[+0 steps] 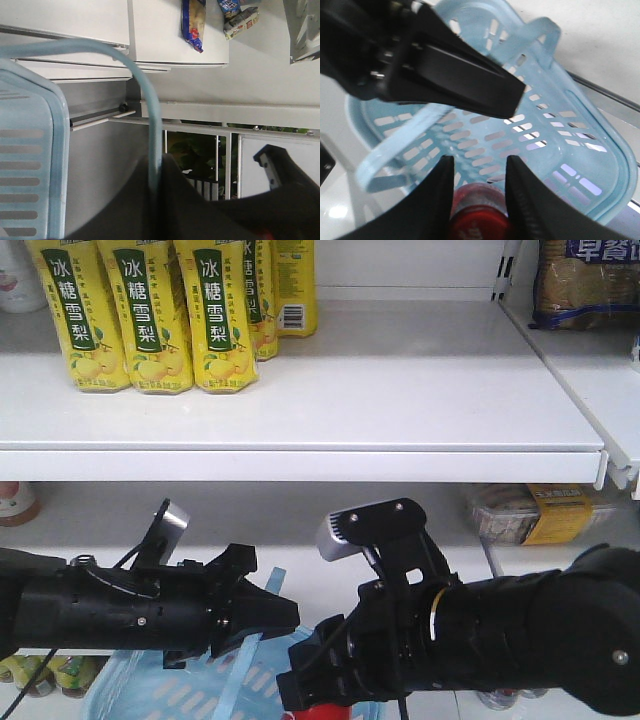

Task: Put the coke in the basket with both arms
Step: 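Lift the bottle off the shelf and lower it toward the basket, then open the right gripper to drop the bottle into the basket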

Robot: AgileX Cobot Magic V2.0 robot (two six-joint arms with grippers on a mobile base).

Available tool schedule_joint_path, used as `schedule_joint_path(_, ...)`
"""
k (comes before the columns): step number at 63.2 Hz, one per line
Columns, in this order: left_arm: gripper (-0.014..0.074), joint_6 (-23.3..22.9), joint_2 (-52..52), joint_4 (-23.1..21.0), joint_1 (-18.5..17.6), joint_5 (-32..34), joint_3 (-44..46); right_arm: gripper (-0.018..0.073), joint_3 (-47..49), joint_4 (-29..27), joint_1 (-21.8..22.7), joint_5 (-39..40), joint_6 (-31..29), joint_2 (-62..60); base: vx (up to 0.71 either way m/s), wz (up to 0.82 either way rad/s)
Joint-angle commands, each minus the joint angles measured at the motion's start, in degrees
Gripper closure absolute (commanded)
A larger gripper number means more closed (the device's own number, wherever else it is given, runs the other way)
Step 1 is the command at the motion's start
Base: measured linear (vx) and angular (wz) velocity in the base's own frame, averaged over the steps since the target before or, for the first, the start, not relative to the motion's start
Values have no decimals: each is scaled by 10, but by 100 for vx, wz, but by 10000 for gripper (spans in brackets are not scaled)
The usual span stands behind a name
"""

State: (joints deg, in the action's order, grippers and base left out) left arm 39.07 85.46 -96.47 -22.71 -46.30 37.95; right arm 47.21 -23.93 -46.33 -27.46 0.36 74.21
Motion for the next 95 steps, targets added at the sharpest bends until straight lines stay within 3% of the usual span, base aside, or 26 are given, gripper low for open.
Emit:
schedule_joint_path(1,603,0,-23,-42,-2,-32,14,560,-10,-21,-1,89,2,-18,0,0)
schedule_joint_path(20,603,0,-23,-42,-2,-32,14,469,-61,-24,-1,146,8,16,0,0)
schedule_joint_path(30,603,0,-23,-42,-2,-32,14,348,-61,-49,-1,137,8,50,0,0)
schedule_joint_path(47,603,0,-23,-42,-2,-32,14,152,-60,-47,-1,131,6,67,0,0)
schedule_joint_path(58,603,0,-23,-42,-2,-32,14,141,-60,-42,-1,121,2,39,0,0)
schedule_joint_path(83,603,0,-23,-42,-2,-32,14,144,-60,79,7,71,11,-125,0,0)
schedule_joint_path(95,603,0,-23,-42,-2,-32,14,144,-60,189,95,68,65,-199,0,0)
